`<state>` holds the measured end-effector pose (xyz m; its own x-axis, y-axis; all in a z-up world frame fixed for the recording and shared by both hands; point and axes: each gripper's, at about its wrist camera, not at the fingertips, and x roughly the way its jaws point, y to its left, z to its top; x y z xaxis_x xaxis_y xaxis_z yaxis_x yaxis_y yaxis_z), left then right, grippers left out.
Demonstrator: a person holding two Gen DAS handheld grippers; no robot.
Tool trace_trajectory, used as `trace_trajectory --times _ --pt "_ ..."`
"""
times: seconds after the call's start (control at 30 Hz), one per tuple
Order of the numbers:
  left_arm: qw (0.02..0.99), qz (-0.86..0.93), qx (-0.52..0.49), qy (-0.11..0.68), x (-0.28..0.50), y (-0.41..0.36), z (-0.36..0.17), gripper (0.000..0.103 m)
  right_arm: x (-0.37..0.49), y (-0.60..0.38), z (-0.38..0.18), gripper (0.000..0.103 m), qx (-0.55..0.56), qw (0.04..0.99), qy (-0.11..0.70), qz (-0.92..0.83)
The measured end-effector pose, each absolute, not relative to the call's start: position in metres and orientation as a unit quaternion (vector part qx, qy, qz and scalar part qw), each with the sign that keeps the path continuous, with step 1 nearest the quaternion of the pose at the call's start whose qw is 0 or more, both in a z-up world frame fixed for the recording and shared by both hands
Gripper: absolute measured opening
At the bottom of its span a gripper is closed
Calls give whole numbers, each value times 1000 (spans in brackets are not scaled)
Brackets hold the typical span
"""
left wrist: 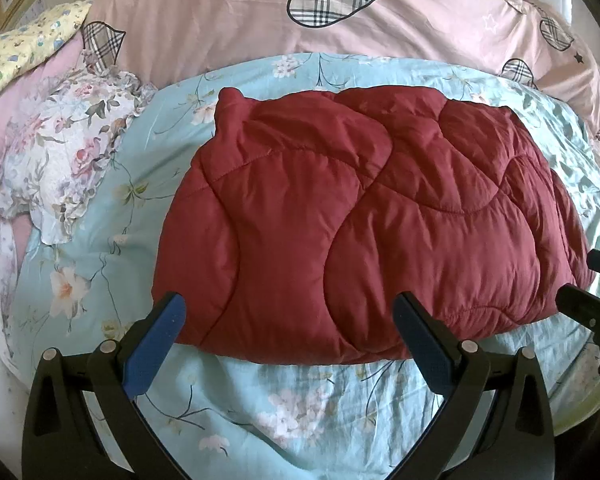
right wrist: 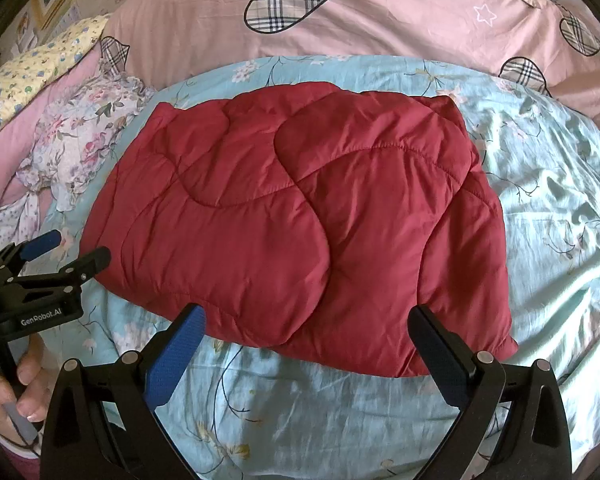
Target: Fold large clothes
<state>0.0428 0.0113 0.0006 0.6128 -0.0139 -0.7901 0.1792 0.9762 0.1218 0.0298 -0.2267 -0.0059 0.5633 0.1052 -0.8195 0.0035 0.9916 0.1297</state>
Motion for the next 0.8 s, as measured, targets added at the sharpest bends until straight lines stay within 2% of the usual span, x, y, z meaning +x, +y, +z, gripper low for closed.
trace_trajectory --times 0.8 --pt "894 -53 92 436 44 7 2 103 30 -230 -7 102 65 881 468 27"
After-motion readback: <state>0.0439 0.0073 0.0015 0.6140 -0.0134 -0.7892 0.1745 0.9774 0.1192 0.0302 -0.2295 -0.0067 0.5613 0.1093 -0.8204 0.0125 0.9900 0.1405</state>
